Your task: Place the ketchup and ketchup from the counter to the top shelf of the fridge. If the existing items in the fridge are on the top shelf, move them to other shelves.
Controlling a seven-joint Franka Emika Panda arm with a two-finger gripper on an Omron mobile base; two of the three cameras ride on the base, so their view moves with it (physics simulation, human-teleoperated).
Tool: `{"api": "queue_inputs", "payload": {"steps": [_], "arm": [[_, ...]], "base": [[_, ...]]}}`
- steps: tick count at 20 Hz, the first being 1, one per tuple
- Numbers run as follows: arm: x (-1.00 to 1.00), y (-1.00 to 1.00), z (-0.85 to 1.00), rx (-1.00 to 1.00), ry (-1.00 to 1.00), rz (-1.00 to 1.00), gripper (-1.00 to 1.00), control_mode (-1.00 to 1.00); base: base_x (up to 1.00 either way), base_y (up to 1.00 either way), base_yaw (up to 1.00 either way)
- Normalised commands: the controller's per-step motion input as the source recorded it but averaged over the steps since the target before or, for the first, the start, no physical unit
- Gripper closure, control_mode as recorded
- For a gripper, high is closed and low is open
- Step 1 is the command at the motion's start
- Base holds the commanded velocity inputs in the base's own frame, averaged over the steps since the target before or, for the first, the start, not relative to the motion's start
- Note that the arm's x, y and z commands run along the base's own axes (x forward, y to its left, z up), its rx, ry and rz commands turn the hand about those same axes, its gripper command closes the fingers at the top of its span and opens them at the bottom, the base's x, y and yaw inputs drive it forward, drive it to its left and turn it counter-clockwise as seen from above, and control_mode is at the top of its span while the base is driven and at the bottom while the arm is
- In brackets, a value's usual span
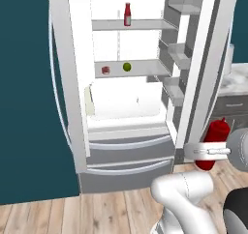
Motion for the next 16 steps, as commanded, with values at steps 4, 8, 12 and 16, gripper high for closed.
{"api": "queue_inputs", "payload": {"steps": [4, 8, 12, 16], "arm": [[0.0, 0.0, 0.0, 0.0, 0.0, 0.0, 1.0, 1.0], [0.0, 0.0, 0.0, 0.0, 0.0, 0.0, 1.0, 1.0], [0.0, 0.0, 0.0, 0.0, 0.0, 0.0, 1.0, 1.0], [0.0, 0.0, 0.0, 0.0, 0.0, 0.0, 1.0, 1.0]], "base": [[0.64, 0.26, -0.05], [0.8, 0.0, 0.0], [0.79, 0.0, 0.0], [0.63, 0.27, -0.01]]}}
